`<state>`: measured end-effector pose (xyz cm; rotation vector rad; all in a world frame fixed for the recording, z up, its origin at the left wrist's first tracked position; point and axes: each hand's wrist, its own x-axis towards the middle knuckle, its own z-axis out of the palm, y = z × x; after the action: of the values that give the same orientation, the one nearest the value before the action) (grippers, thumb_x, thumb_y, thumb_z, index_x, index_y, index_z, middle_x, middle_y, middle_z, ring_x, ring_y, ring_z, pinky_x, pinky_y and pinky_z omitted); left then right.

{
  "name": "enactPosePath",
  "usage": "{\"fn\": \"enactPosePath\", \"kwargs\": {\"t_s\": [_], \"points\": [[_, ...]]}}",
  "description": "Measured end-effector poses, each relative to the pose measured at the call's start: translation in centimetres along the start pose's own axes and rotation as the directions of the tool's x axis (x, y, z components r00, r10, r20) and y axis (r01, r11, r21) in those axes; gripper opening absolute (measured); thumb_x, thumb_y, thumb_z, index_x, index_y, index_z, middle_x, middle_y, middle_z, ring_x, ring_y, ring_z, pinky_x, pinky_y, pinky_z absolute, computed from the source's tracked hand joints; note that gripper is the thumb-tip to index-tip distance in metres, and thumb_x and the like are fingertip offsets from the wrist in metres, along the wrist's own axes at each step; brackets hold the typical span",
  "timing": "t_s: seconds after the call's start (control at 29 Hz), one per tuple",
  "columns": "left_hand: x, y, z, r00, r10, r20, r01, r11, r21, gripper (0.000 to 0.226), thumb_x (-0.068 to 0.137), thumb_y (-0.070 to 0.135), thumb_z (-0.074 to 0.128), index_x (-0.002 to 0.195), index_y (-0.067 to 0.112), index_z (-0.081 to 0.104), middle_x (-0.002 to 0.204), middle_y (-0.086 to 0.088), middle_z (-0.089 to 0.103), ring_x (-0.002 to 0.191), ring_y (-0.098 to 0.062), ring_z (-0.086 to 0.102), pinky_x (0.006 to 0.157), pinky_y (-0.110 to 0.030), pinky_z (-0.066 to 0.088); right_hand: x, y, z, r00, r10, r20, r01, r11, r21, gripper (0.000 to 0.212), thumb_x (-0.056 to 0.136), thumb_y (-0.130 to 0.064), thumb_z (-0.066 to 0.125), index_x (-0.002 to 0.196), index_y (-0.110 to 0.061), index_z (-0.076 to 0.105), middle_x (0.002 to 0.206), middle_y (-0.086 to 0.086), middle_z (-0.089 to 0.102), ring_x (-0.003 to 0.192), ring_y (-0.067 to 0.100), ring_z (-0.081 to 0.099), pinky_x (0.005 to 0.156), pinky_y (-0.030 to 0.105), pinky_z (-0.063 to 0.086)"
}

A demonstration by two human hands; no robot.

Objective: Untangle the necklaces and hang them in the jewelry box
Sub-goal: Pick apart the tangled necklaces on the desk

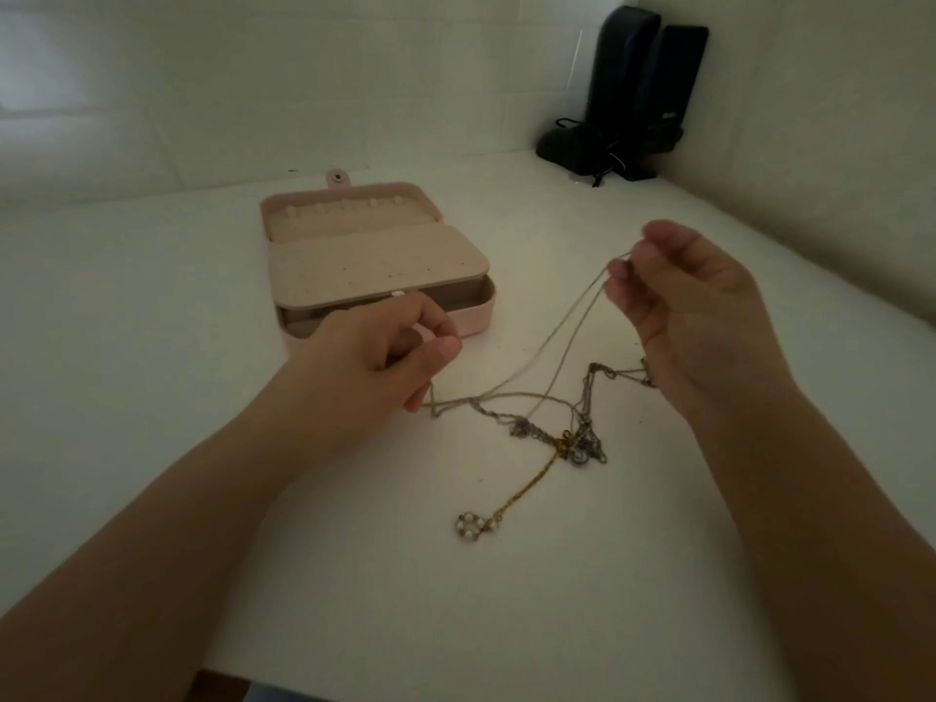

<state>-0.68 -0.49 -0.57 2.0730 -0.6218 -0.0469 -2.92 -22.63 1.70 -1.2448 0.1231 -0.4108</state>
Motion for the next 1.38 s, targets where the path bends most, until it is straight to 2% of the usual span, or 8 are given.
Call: {"fn": "enactPosePath", "kwargs": {"t_s": [0.17, 0.38, 0.52, 0.69, 0.79, 0.9, 1.21, 1.38], "points": [[-0.1, -0.1, -0.2, 0.999, -0.027, -0.035, 0.034, 0.98, 0.196, 0.013, 0.086, 0.036, 0.049, 0.078, 0.03, 0.056, 0.047, 0.014, 0.057, 0.045, 0.0, 0.05, 0.053, -0.024, 0.038, 1.0, -0.5, -1.2, 0.992, 0.092, -0.091, -0.037, 0.874, 0.485, 0.017, 0.091, 0.003, 0.044, 0.087, -0.01, 0.054, 0.059, 0.0, 0.061, 0.06, 0.012, 0.063, 0.065, 0.022, 0.053], [-0.3, -0.1, -0.1, 0.995, 0.071, -0.067, -0.042, 0.931, 0.363, 0.007, 0.084, 0.033, 0.055, 0.079, 0.032, 0.059, 0.063, 0.015, 0.059, 0.063, -0.002, 0.056, 0.062, -0.023, 0.047, 0.7, -0.9, -0.7, 0.999, 0.039, 0.015, -0.041, 0.869, 0.493, 0.021, 0.091, 0.003, 0.042, 0.081, -0.013, 0.053, 0.062, -0.001, 0.061, 0.063, 0.011, 0.066, 0.059, 0.018, 0.052], [0.0, 0.3, 0.5, 0.987, 0.161, -0.022, -0.154, 0.969, 0.191, 0.012, 0.082, 0.03, 0.061, 0.083, 0.041, 0.057, 0.087, 0.025, 0.057, 0.09, 0.006, 0.053, 0.073, -0.004, 0.041, -0.8, -1.0, 1.5, 0.947, -0.025, 0.319, -0.087, 0.94, 0.33, 0.021, 0.087, 0.002, 0.044, 0.08, -0.013, 0.056, 0.071, 0.001, 0.06, 0.065, 0.011, 0.064, 0.056, 0.017, 0.051], [0.2, 1.0, 1.6, 0.953, 0.181, 0.242, -0.115, 0.958, -0.262, 0.051, 0.08, 0.043, 0.055, 0.128, 0.041, 0.039, 0.134, 0.017, 0.049, 0.126, 0.0, 0.043, 0.105, -0.031, 0.038, -2.5, -0.9, 3.4, 0.762, -0.065, 0.644, -0.187, 0.931, 0.315, 0.009, 0.08, -0.002, 0.054, 0.082, -0.01, 0.06, 0.081, 0.007, 0.055, 0.071, 0.016, 0.065, 0.061, 0.022, 0.054], [-0.1, 1.6, 1.8, 0.901, 0.204, 0.384, -0.017, 0.899, -0.437, 0.033, 0.081, 0.028, 0.057, 0.114, 0.028, 0.059, 0.103, 0.006, 0.069, 0.103, -0.011, 0.062, 0.091, -0.03, 0.047, -2.3, -1.0, 3.0, 0.83, -0.039, 0.556, -0.186, 0.921, 0.341, 0.016, 0.081, -0.002, 0.049, 0.079, -0.013, 0.06, 0.079, 0.004, 0.055, 0.068, 0.012, 0.064, 0.054, 0.018, 0.052], [-0.1, 1.9, 1.7, 0.955, 0.109, 0.278, 0.022, 0.902, -0.43, 0.008, 0.083, 0.027, 0.063, 0.083, 0.025, 0.07, 0.067, 0.003, 0.069, 0.07, -0.014, 0.068, 0.071, -0.024, 0.054, -1.7, -1.3, 2.0, 0.908, -0.036, 0.418, -0.131, 0.922, 0.364, 0.017, 0.079, -0.004, 0.048, 0.075, -0.017, 0.059, 0.075, 0.0, 0.055, 0.06, 0.007, 0.059, 0.043, 0.013, 0.044], [0.3, 1.1, 1.0, 0.997, -0.072, -0.008, 0.066, 0.955, -0.29, 0.017, 0.086, 0.015, 0.056, 0.079, 0.024, 0.07, 0.065, 0.008, 0.071, 0.065, -0.001, 0.066, 0.066, -0.012, 0.052, -1.1, -1.7, 0.7, 0.943, -0.061, 0.328, -0.04, 0.956, 0.291, 0.021, 0.081, -0.01, 0.051, 0.069, -0.025, 0.059, 0.075, -0.006, 0.054, 0.052, 0.002, 0.045, 0.033, 0.01, 0.029], [1.0, 0.6, -0.1, 0.971, -0.235, -0.052, 0.165, 0.804, -0.571, 0.031, 0.09, 0.004, 0.046, 0.067, 0.013, 0.063, 0.055, 0.003, 0.061, 0.063, -0.009, 0.067, 0.066, -0.019, 0.056, -0.2, -2.1, -0.4, 0.981, -0.041, 0.189, -0.013, 0.961, 0.276, 0.029, 0.088, -0.004, 0.046, 0.071, -0.025, 0.054, 0.072, -0.007, 0.052, 0.047, 0.002, 0.036, 0.034, 0.011, 0.025]]}}
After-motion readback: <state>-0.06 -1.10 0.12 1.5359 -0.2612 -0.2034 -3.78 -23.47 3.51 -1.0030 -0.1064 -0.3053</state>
